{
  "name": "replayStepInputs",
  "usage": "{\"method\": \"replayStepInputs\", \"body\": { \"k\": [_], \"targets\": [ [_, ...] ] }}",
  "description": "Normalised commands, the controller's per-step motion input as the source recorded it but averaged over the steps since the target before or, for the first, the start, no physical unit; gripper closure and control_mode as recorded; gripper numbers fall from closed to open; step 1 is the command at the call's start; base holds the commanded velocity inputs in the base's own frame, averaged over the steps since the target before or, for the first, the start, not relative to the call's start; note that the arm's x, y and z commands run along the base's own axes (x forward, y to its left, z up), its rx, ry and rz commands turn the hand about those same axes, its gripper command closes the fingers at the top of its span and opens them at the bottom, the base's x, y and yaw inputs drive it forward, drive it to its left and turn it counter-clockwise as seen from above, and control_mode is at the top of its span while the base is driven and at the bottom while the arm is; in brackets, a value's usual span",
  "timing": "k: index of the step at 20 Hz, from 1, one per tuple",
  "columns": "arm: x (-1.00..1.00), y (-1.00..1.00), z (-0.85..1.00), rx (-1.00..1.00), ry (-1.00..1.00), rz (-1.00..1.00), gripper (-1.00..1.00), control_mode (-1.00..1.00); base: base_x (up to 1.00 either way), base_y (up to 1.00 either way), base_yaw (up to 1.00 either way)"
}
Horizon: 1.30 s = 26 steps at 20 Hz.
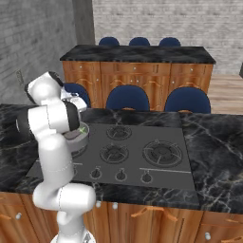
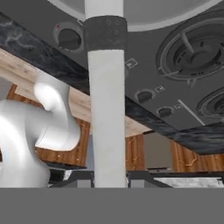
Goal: Put the squash and eggplant in the pot. Retrieve the spatula and lightly stir the vegetables in the pot.
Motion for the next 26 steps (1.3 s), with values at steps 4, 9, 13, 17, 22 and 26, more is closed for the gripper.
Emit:
{"method": "replayStepInputs", "body": {
  "k": [4,9,13,17,22,26],
  "targets": [
    [-0.12,-0.02,-0.34,0.00,0.01,0.00,1.00,-1.00,0.00,0.00,0.00],
    [-0.68,-0.46,0.00,0.00,0.12,0.00,1.00,-1.00,0.00,0.00,0.00],
    [-0.37,-0.41,0.16,0.00,0.11,0.00,1.00,-1.00,0.00,0.00,0.00],
    [0.18,0.00,0.73,0.00,0.00,0.00,1.00,-1.00,0.00,0.00,0.00],
    [0.11,0.06,0.19,0.00,0.02,0.00,1.00,-1.00,0.00,0.00,0.00],
    [0.33,0.94,-0.07,0.00,-0.04,0.10,1.00,-1.00,0.00,0.00,0.00]
  ]
}}
